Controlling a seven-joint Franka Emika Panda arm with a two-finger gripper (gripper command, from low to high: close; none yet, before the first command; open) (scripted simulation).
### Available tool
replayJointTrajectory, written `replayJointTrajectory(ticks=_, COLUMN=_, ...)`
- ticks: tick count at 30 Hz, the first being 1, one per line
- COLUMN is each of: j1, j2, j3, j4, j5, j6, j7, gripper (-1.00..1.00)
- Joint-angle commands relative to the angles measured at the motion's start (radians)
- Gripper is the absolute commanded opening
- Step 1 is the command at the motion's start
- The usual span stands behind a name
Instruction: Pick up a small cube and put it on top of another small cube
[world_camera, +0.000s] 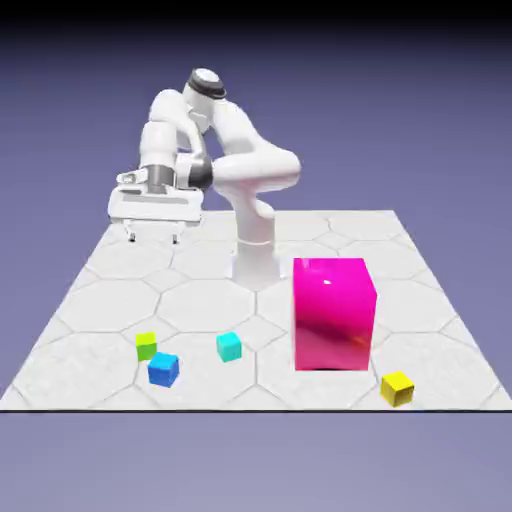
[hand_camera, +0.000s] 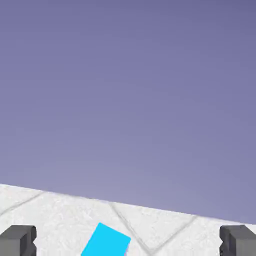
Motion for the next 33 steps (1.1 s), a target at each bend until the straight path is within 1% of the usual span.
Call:
replayJointTrajectory(ticks=1, j1=0.009, j2=-0.017, j3=-0.036, j4=-0.001, j5=-0.035, j6=-0.009, j7=0.000, gripper=0.00)
replayJointTrajectory(ticks=21, j1=0.196, j2=-0.351, j3=-0.761, j4=-0.020, j5=-0.742, j6=-0.199, j7=-0.007, gripper=0.00)
replayJointTrajectory(ticks=23, j1=0.198, j2=-0.356, j3=-0.772, j4=-0.021, j5=-0.752, j6=-0.202, j7=-0.007, gripper=0.00)
replayJointTrajectory(ticks=28, j1=0.322, j2=-0.519, j3=-0.887, j4=0.137, j5=-0.930, j6=-0.226, j7=0.048, gripper=0.00)
replayJointTrajectory(ticks=29, j1=0.322, j2=-0.519, j3=-0.887, j4=0.137, j5=-0.930, j6=-0.226, j7=0.048, gripper=-1.00)
replayJointTrajectory(ticks=30, j1=0.322, j2=-0.519, j3=-0.887, j4=0.137, j5=-0.930, j6=-0.226, j7=0.048, gripper=-1.00)
replayJointTrajectory(ticks=33, j1=0.240, j2=-0.411, j3=-0.811, j4=0.032, j5=-0.812, j6=-0.210, j7=0.011, gripper=-1.00)
